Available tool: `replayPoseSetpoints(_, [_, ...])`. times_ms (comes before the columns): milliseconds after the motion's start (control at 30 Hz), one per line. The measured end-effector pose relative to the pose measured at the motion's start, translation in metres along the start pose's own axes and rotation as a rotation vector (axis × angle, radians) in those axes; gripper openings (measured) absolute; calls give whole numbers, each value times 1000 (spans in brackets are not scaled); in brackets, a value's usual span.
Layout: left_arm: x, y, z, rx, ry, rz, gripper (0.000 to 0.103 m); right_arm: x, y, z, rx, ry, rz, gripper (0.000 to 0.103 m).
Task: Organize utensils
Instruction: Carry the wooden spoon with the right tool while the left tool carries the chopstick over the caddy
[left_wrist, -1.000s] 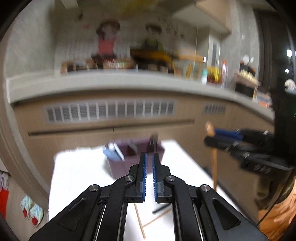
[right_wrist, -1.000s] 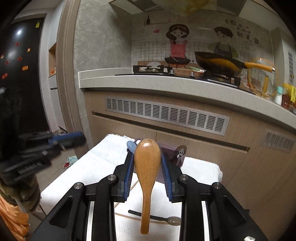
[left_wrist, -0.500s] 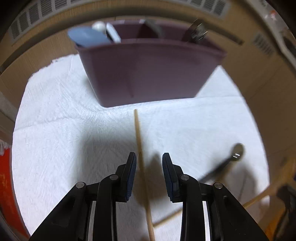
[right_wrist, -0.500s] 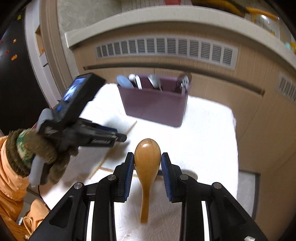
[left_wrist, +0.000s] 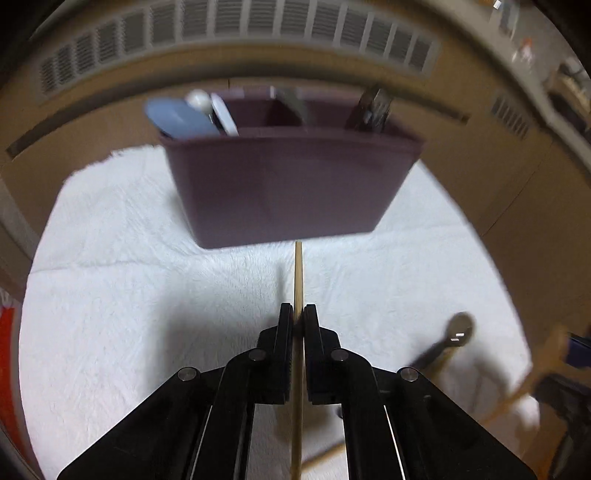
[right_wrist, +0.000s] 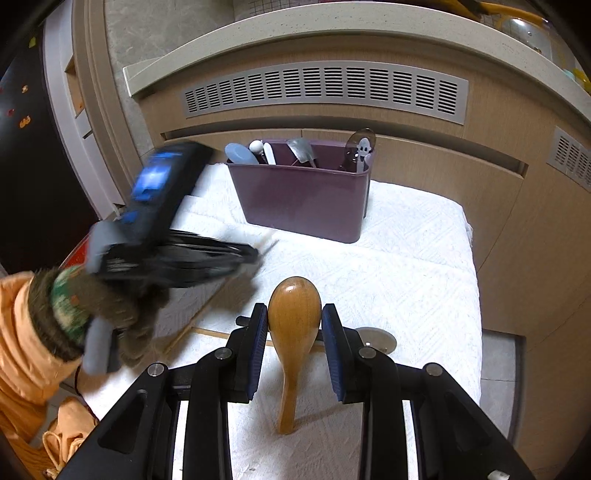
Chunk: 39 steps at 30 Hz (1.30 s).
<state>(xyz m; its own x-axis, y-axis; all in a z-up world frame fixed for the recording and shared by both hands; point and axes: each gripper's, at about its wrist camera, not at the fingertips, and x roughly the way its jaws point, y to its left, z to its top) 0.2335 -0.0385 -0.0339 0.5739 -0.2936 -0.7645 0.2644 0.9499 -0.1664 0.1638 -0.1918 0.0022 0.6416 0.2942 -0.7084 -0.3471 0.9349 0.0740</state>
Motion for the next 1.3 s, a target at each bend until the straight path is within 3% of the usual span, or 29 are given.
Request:
replayPoseSetpoints(200, [-82, -1, -30, 13, -201, -20, 5, -10, 8, -3, -10, -11, -5, 28])
replayPoseSetpoints(400, [-140, 1, -21, 14, -352, -49, 5, -24, 17, 4, -29, -45, -17, 28])
replayPoseSetpoints(533, [-171, -2, 5, 25, -471, -49, 5, -42, 27, 24, -63, -107, -43, 28])
replayPoseSetpoints(667, [-192, -5, 48, 28, -608, -69, 5, -72, 34, 73, -101, -241, -76, 28])
replayPoseSetpoints(867, [-187, -3, 114, 43, -757, -95, 5, -100, 33, 152, -143, -435, -129, 28])
replayPoseSetpoints(1033, [-164, 8, 162, 39, -855, -78, 5, -80, 18, 192, -141, -484, -144, 28])
replayPoseSetpoints(1167, [-131, 19, 185, 29, -851, -67, 5, -43, 2, 204, -141, -462, -144, 28])
replayPoseSetpoints(1300, [-81, 35, 188, -12, -780, -63, 5, 4, -15, 204, -115, -405, -125, 28])
